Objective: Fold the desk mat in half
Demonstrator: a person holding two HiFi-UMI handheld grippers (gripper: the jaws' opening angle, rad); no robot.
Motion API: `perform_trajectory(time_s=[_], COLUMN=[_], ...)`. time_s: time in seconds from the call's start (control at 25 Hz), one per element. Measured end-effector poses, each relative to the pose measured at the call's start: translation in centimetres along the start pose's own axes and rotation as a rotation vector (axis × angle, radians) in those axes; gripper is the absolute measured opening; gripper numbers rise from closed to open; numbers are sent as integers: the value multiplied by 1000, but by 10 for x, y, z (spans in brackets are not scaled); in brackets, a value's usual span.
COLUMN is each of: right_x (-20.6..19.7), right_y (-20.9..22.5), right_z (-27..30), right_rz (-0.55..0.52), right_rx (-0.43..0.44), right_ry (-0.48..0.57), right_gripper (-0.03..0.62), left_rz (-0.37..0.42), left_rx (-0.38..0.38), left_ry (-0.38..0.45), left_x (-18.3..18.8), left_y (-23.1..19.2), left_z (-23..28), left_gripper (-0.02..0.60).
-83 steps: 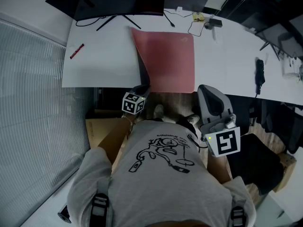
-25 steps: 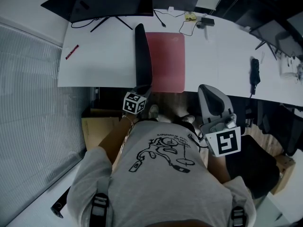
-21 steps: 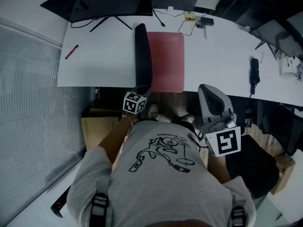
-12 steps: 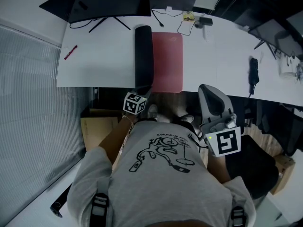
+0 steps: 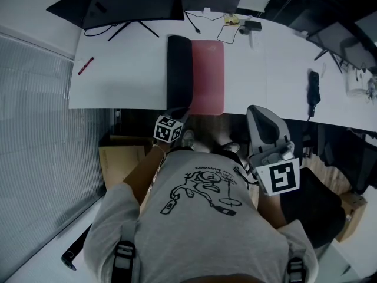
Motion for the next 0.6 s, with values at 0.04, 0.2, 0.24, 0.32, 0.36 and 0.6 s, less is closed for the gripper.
perform_trajectory(time_s=[0.04, 0.2, 0.24, 0.32, 0.36, 0.6], right_x=[0, -1, -1, -2, -2, -2], right_y=[1, 6, 7, 8, 9, 14], right_z=[-1, -4, -4, -6, -8, -14], right_rz=[-1, 0, 0, 1, 1, 5], right_rx=[-1, -4, -5, -6, -6, -9], right_ry=[0, -1, -2, -2, -1, 4], right_gripper=[9, 9, 9, 9, 9, 9], left_rz=[0, 0, 1, 3, 3, 9], left_rx=[0, -3, -3, -4, -4, -5], left_ry=[-1, -5, -5, -5, -6, -5], left_x=[0, 1, 2, 2, 2, 5], left_y=[1, 5, 6, 9, 10, 16], left_z=[1, 5, 6, 7, 7, 9], left_gripper=[31, 31, 31, 31, 31, 31])
Point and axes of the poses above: the fingertips, and each gripper's own axes: z forward along the fingers, y to its right, x out of its top, the point moved 2 cm from there along -z, backward along the fingers, and after that the axes turned 1 degree about -z, right-handed, at the moved point
